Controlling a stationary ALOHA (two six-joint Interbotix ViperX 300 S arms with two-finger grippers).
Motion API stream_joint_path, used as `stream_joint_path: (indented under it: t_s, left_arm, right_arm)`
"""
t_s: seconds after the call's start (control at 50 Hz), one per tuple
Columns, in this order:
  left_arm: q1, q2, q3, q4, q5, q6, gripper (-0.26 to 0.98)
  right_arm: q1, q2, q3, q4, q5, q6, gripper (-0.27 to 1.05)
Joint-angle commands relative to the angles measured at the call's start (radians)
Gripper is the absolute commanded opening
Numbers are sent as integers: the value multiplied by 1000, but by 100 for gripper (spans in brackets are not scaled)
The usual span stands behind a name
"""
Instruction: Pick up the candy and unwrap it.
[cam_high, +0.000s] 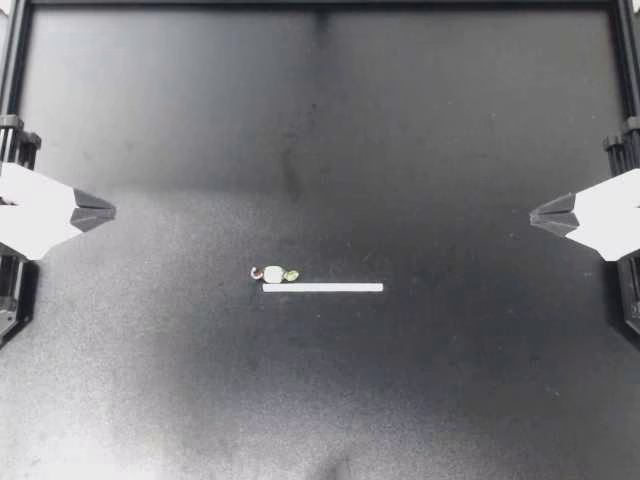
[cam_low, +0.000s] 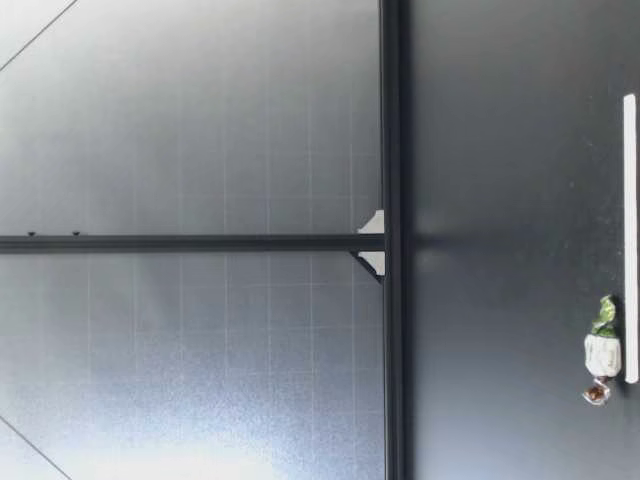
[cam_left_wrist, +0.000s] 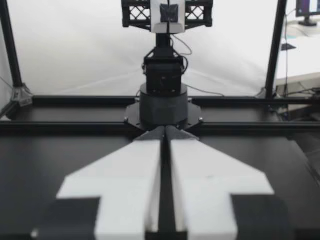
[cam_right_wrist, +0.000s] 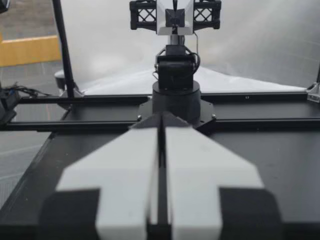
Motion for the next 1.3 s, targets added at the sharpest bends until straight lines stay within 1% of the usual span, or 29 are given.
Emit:
stream_joint_path:
  t_s: [0.0, 0.14, 0.26, 0.36, 0.54, 0.7, 0.84, 0.92, 1.06, 1.14, 1.24, 1.28]
  left_arm:
    - [11, 12, 3, 0, -17, 2, -8]
    - [11, 14, 3, 0, -43, 2, -11]
    - [11, 15, 5, 0, -57, 9, -11]
    - [11, 18, 14, 0, -58, 12, -11]
    - [11, 20, 25, 0, -64, 15, -11]
    - [11, 21, 31, 0, -64, 15, -11]
    - [11, 25, 40, 0, -64, 15, -11]
    - [11, 28, 44, 0, -64, 14, -11]
    - [11, 28, 52, 0, -64, 15, -11]
    - [11, 28, 54, 0, -64, 15, -11]
    - [11, 28, 57, 0, -64, 15, -11]
    - [11, 29, 57, 0, -64, 15, -11]
  right_arm:
    - [11, 6, 0, -3, -2, -3, -15]
    - [11, 9, 11, -2, -2, 0, -15]
    - [8, 48, -21, 2, -2, 0, -15]
    - [-23, 152, -81, 5, 3, 2, -15]
    - [-95, 430, -227, 11, 69, 2, -15]
    - [-103, 649, -368, 11, 184, 0, -15]
    - [-103, 807, -497, 9, 356, -5, -12]
    - [-103, 870, -554, 8, 417, -5, -7]
    - [-101, 976, -623, 8, 463, 0, 7]
    - [-101, 1031, -658, 8, 486, -2, 20]
    - [-101, 1095, -704, 9, 522, -2, 40]
    - [-101, 1115, -719, 8, 532, -2, 45]
